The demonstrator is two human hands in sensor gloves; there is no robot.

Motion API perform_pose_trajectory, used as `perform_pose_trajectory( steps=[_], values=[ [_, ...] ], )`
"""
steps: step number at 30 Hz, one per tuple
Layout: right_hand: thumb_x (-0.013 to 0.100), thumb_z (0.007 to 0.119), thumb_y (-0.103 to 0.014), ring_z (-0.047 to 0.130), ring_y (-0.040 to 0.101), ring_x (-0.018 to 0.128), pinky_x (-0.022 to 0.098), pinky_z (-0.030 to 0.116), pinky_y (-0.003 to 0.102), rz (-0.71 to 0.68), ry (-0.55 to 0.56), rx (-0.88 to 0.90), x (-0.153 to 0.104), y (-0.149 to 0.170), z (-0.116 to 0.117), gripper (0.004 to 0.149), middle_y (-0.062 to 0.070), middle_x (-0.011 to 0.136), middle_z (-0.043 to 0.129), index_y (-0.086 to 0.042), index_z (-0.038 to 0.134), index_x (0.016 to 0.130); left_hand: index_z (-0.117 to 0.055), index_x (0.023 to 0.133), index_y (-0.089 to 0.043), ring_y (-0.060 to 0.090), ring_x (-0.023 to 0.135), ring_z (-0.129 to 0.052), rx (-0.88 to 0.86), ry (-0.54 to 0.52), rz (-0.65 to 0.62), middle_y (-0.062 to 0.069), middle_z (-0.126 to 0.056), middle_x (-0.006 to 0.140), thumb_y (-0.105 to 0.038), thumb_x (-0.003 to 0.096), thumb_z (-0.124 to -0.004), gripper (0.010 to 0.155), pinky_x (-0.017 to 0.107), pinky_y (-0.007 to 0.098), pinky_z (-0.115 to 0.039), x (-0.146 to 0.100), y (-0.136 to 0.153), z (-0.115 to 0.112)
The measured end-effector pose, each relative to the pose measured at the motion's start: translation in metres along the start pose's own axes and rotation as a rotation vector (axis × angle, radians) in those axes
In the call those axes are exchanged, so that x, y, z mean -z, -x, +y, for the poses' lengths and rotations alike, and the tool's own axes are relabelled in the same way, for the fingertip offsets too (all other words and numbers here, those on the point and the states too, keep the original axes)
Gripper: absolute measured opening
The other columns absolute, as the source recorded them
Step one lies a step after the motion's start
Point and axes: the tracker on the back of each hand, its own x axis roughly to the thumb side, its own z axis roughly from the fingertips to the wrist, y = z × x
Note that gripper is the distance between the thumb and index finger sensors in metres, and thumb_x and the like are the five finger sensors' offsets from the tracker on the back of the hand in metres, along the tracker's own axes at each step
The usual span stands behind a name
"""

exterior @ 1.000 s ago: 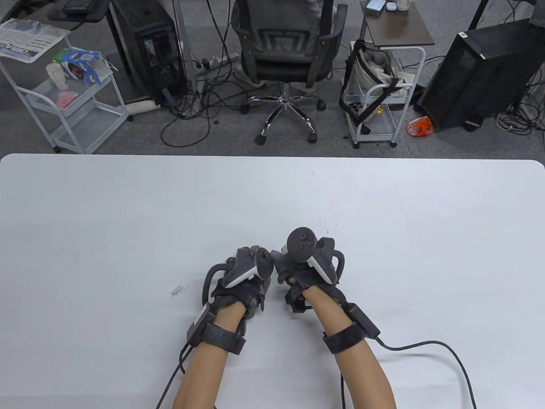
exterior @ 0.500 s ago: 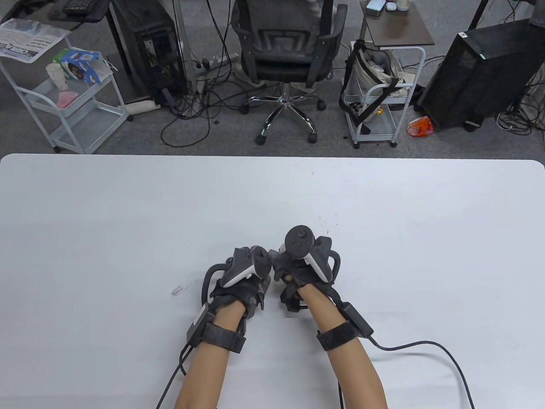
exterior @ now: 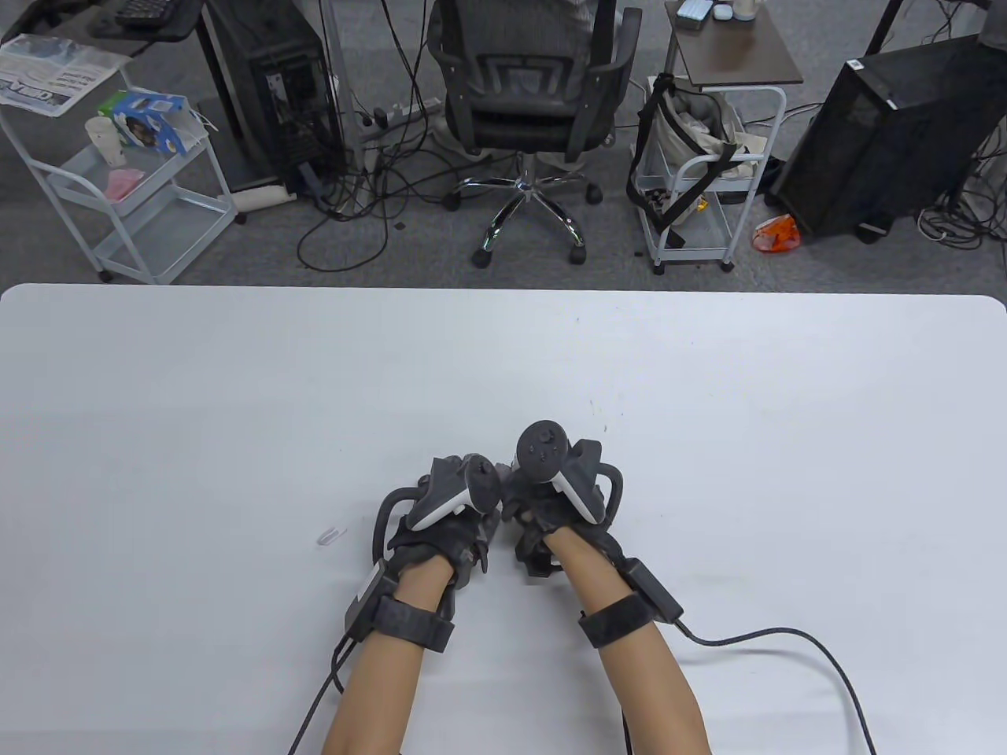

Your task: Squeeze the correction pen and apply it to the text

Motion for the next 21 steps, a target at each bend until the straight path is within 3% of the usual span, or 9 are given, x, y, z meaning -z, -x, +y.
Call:
perform_pose_trajectory(
  steps=[21],
  values=[
    [0.042, 0.084, -0.048, 0.094, 0.027, 0.015, 0.034, 0.086, 0.044, 0.001, -0.012, 0.001, 0.0001, 0.0008, -0.0013, 0.036, 0.011, 0.031, 0.102, -0.014, 0.094, 0.036, -0.021, 0.102, -0.044, 0.016, 0.114, -0.016, -0.003, 0.006, -0.002, -0.014, -0.011, 0.118, -0.055, 0.0482, -0.051, 0.062, 0.084, 0.044, -0.026, 0.0001, 0.0002, -0.0003]
  ],
)
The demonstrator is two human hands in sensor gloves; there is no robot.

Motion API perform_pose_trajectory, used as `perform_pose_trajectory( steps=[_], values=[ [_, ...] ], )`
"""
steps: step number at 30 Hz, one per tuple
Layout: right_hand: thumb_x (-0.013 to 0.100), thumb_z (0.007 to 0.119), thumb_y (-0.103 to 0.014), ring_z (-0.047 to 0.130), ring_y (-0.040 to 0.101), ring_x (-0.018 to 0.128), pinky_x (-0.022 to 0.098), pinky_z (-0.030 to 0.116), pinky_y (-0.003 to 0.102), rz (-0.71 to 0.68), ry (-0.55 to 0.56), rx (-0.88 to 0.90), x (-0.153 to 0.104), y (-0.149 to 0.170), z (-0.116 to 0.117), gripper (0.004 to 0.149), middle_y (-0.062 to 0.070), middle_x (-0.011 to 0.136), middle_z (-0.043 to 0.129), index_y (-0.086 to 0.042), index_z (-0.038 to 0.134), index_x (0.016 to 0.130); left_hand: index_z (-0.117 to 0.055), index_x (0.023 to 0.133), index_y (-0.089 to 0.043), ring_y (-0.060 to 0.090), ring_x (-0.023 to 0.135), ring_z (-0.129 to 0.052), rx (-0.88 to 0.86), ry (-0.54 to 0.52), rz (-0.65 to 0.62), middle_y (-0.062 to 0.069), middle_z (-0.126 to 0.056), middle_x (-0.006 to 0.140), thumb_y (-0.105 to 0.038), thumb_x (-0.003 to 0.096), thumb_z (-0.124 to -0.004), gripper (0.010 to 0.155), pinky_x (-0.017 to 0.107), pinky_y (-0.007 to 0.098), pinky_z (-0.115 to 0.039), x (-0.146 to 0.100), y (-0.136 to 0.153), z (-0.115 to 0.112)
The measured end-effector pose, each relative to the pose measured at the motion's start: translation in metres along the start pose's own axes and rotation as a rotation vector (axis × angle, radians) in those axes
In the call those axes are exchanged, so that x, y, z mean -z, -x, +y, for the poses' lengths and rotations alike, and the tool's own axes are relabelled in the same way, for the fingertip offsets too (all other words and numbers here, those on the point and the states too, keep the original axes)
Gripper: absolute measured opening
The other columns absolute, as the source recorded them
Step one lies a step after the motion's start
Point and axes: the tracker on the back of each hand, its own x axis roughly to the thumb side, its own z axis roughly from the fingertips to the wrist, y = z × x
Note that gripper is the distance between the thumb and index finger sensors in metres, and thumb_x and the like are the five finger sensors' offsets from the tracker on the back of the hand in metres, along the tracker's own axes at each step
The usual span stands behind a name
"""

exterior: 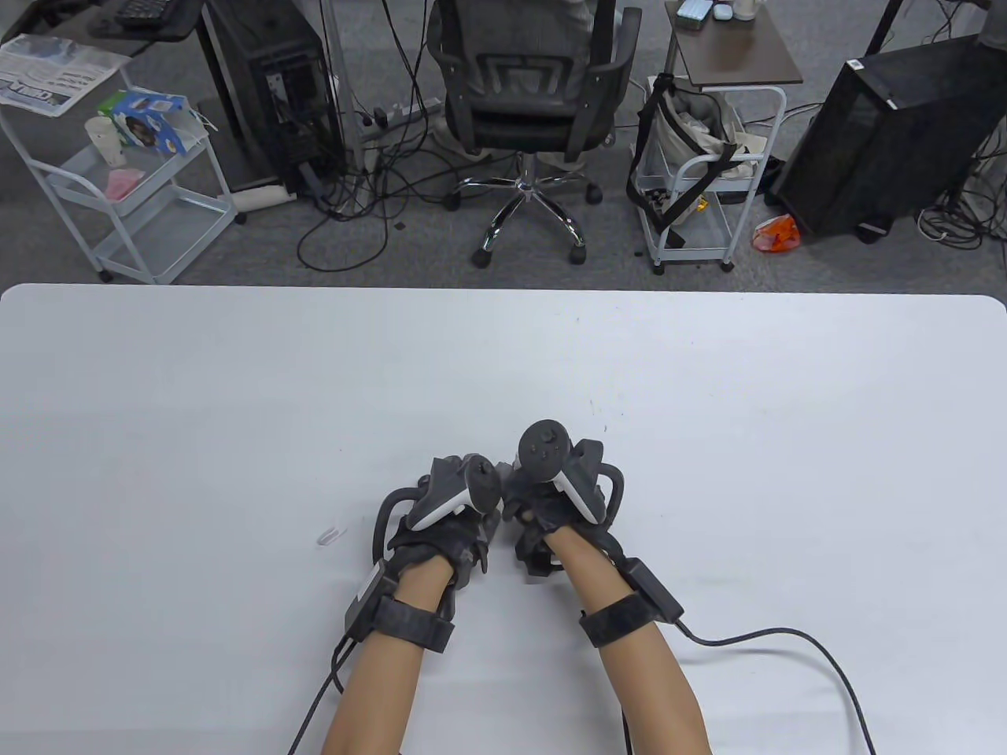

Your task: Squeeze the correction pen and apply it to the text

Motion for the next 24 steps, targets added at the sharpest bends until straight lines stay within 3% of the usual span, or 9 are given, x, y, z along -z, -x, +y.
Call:
perform_pose_trajectory(
  steps=[24],
  values=[
    [0.042, 0.083, -0.049, 0.095, 0.027, 0.018, 0.037, 0.086, 0.043, 0.012, 0.033, -0.001, 0.0004, 0.0045, -0.0002, 0.037, 0.010, 0.034, 0.102, -0.015, 0.094, 0.038, -0.021, 0.102, -0.044, 0.016, 0.114, -0.016, 0.002, 0.002, 0.001, -0.014, -0.011, 0.117, -0.055, 0.0482, -0.051, 0.062, 0.084, 0.045, -0.026, 0.0002, -0.0007, -0.0006]
  ],
)
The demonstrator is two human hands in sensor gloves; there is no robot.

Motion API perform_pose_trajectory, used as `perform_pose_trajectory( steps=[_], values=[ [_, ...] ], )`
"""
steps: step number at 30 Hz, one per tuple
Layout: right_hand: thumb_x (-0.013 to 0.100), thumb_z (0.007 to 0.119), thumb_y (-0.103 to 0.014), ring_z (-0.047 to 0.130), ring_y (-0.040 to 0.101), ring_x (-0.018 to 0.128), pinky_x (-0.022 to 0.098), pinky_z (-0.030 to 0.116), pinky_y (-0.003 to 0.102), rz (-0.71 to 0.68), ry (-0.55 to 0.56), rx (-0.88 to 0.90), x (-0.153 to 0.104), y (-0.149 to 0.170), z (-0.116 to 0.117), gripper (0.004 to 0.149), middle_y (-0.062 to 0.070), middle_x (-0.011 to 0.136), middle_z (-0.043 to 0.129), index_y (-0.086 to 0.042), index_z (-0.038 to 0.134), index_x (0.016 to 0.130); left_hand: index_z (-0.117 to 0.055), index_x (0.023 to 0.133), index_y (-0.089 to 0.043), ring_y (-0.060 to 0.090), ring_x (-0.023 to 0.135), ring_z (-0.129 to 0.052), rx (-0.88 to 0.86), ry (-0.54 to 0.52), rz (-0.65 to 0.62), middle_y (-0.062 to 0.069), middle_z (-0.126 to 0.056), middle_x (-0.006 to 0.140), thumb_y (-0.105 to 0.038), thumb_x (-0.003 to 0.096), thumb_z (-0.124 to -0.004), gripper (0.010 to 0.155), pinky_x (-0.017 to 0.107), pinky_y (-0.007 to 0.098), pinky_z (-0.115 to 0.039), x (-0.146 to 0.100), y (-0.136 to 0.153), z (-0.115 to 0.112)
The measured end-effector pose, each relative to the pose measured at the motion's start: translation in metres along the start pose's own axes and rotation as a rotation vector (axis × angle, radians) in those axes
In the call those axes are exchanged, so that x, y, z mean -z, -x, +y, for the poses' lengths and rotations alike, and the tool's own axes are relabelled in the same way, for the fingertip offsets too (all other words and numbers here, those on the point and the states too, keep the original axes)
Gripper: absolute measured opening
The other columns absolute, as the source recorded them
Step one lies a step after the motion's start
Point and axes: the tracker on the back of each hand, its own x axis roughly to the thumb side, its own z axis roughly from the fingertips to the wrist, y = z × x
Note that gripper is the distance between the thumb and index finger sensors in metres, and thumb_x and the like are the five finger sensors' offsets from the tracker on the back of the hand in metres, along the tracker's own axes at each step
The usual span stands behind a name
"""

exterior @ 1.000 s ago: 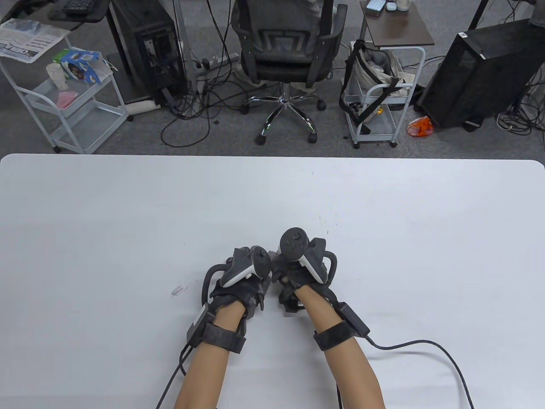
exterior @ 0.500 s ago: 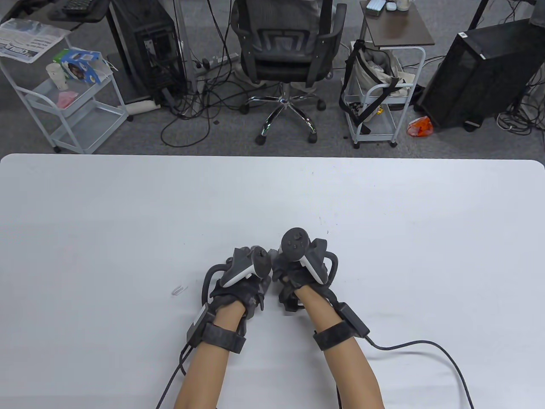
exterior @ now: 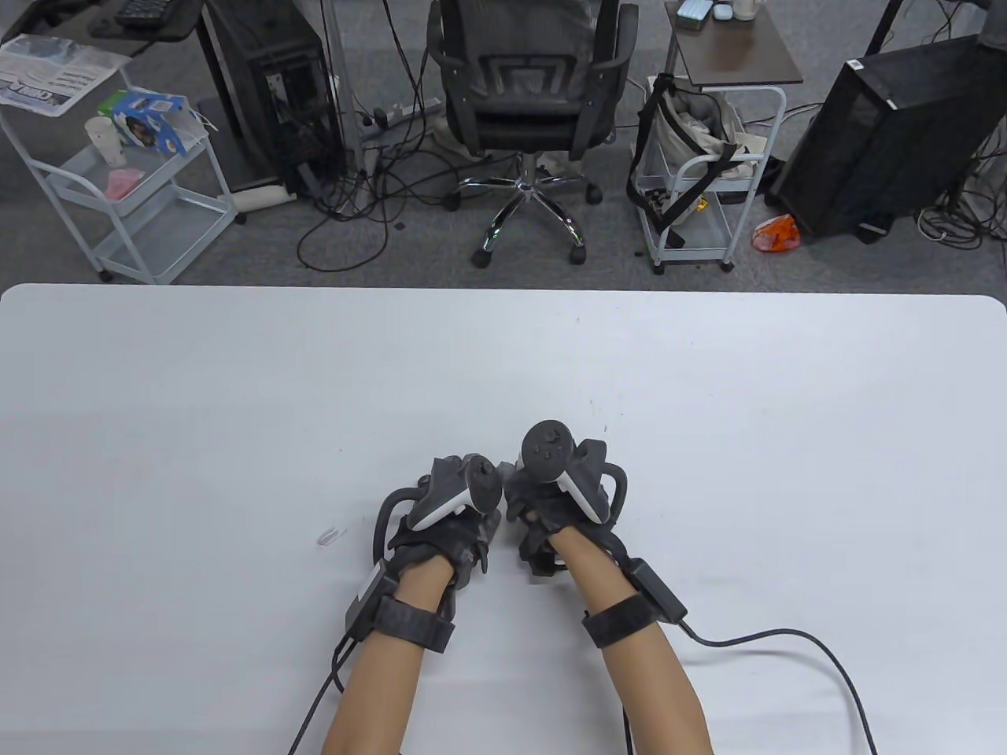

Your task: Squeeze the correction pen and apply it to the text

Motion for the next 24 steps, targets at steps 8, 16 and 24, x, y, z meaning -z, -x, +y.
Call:
perform_pose_trajectory(
  steps=[8, 16, 24],
  values=[
    [0.042, 0.083, -0.049, 0.095, 0.027, 0.016, 0.035, 0.086, 0.043, -0.017, -0.014, 0.012, -0.0009, 0.0015, -0.0002, 0.037, 0.010, 0.032, 0.102, -0.014, 0.094, 0.037, -0.021, 0.102, -0.044, 0.016, 0.114, -0.015, -0.001, 0.002, 0.000, -0.014, -0.010, 0.117, -0.055, 0.0482, -0.051, 0.062, 0.084, 0.045, -0.025, 0.0000, -0.0001, -0.0001],
    [0.042, 0.083, -0.049, 0.095, 0.027, 0.016, 0.035, 0.086, 0.043, -0.024, -0.001, 0.005, -0.0026, -0.0009, 0.0014, 0.037, 0.010, 0.032, 0.102, -0.014, 0.094, 0.036, -0.020, 0.102, -0.044, 0.016, 0.114, -0.015, -0.004, 0.005, -0.002, -0.014, -0.010, 0.117, -0.055, 0.0483, -0.051, 0.062, 0.084, 0.045, -0.025, -0.0006, 0.0000, -0.0003],
    [0.041, 0.084, -0.048, 0.095, 0.027, 0.013, 0.033, 0.087, 0.043, -0.019, 0.019, -0.024, -0.0033, 0.0033, -0.0021, 0.036, 0.010, 0.030, 0.102, -0.014, 0.095, 0.034, -0.020, 0.102, -0.044, 0.016, 0.114, -0.015, -0.004, 0.005, -0.002, -0.014, -0.010, 0.117, -0.055, 0.0483, -0.051, 0.063, 0.084, 0.045, -0.025, -0.0005, -0.0003, -0.0002]
  ],
)
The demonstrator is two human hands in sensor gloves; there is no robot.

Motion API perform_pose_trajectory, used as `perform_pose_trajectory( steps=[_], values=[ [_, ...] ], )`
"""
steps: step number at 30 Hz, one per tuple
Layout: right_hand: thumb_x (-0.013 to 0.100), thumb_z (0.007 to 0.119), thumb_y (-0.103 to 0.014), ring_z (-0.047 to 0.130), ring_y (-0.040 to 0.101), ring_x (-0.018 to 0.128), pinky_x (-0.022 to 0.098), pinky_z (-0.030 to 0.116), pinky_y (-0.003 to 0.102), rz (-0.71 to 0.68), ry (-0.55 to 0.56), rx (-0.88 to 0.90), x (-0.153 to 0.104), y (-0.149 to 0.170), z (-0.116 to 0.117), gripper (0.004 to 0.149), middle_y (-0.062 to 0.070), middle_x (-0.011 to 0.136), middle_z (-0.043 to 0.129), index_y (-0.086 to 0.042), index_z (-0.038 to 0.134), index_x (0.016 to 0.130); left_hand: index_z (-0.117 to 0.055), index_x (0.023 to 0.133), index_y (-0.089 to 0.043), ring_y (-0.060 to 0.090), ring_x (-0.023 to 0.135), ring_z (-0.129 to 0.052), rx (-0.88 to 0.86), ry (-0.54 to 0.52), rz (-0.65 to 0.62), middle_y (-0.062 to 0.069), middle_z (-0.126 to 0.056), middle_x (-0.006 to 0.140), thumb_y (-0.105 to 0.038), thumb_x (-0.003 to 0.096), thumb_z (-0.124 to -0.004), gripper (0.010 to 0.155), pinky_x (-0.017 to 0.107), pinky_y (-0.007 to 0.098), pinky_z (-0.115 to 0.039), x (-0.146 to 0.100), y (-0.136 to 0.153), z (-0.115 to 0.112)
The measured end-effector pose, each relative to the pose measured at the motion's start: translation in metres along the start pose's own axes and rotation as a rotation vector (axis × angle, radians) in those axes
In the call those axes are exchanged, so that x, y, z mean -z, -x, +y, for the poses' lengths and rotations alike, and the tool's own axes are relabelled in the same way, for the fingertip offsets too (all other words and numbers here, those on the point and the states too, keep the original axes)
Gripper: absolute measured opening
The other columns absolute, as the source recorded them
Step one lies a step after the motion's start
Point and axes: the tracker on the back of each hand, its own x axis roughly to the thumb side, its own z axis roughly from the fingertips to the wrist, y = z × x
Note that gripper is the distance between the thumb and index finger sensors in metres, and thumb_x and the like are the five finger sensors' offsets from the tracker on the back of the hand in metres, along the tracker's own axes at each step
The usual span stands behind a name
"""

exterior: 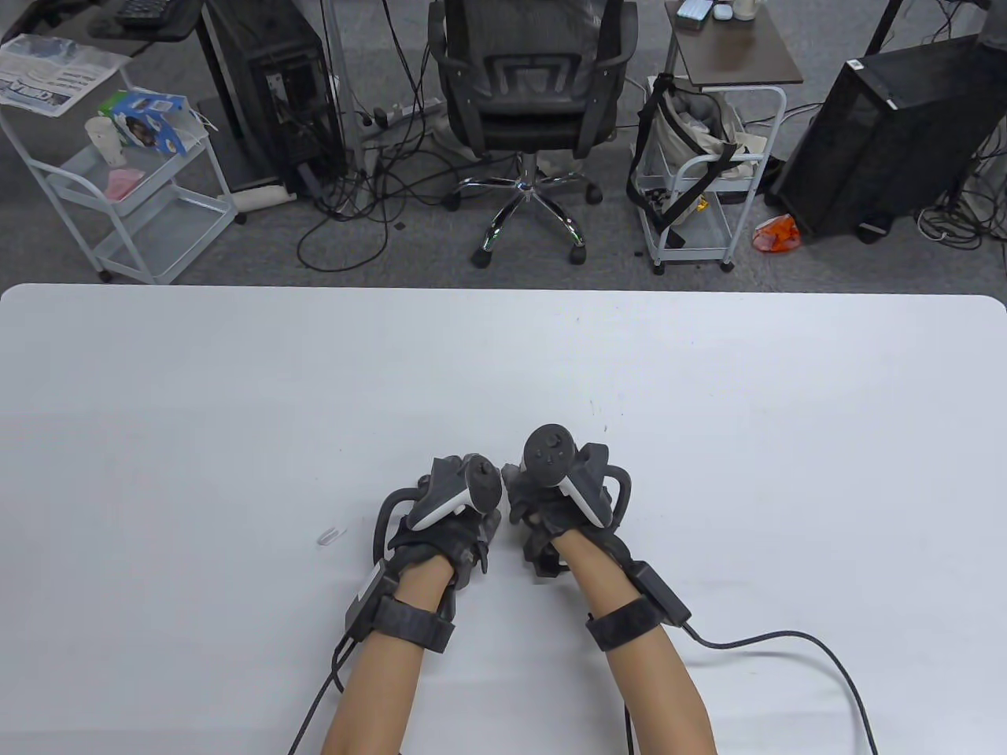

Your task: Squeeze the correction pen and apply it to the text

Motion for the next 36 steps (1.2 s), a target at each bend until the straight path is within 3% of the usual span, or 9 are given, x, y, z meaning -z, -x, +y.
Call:
perform_pose_trajectory(
  steps=[12, 17, 31, 36],
  values=[
    [0.042, 0.083, -0.049, 0.096, 0.027, 0.016, 0.036, 0.086, 0.043, 0.030, 0.018, 0.022, 0.0005, 0.0021, 0.0004, 0.037, 0.010, 0.033, 0.102, -0.014, 0.094, 0.037, -0.020, 0.102, -0.044, 0.016, 0.114, -0.015, 0.001, 0.000, 0.000, -0.014, -0.010, 0.117, -0.055, 0.0483, -0.050, 0.062, 0.084, 0.045, -0.025, -0.0001, 0.0000, 0.0001],
    [0.041, 0.084, -0.048, 0.095, 0.027, 0.014, 0.034, 0.087, 0.043, 0.001, -0.025, 0.006, 0.0014, 0.0000, -0.0007, 0.036, 0.010, 0.031, 0.102, -0.014, 0.095, 0.035, -0.020, 0.102, -0.044, 0.016, 0.114, -0.014, 0.000, 0.001, 0.000, -0.014, -0.009, 0.117, -0.055, 0.0483, -0.051, 0.062, 0.084, 0.045, -0.025, 0.0000, 0.0000, 0.0001],
    [0.042, 0.083, -0.049, 0.096, 0.026, 0.016, 0.036, 0.087, 0.043, 0.032, 0.034, -0.013, 0.0016, 0.0010, -0.0008, 0.036, 0.009, 0.032, 0.102, -0.015, 0.094, 0.036, -0.020, 0.102, -0.044, 0.016, 0.114, -0.014, -0.003, 0.001, 0.001, -0.014, -0.010, 0.117, -0.055, 0.0481, -0.051, 0.062, 0.084, 0.045, -0.025, -0.0001, 0.0000, 0.0002],
    [0.041, 0.084, -0.048, 0.095, 0.027, 0.014, 0.034, 0.087, 0.043, 0.011, -0.011, -0.002, 0.0021, 0.0016, -0.0021, 0.036, 0.010, 0.030, 0.102, -0.014, 0.095, 0.034, -0.020, 0.102, -0.044, 0.016, 0.114, -0.014, -0.004, 0.002, 0.000, -0.014, -0.009, 0.117, -0.055, 0.0481, -0.051, 0.062, 0.084, 0.045, -0.024, -0.0001, 0.0000, 0.0002]
  ],
)
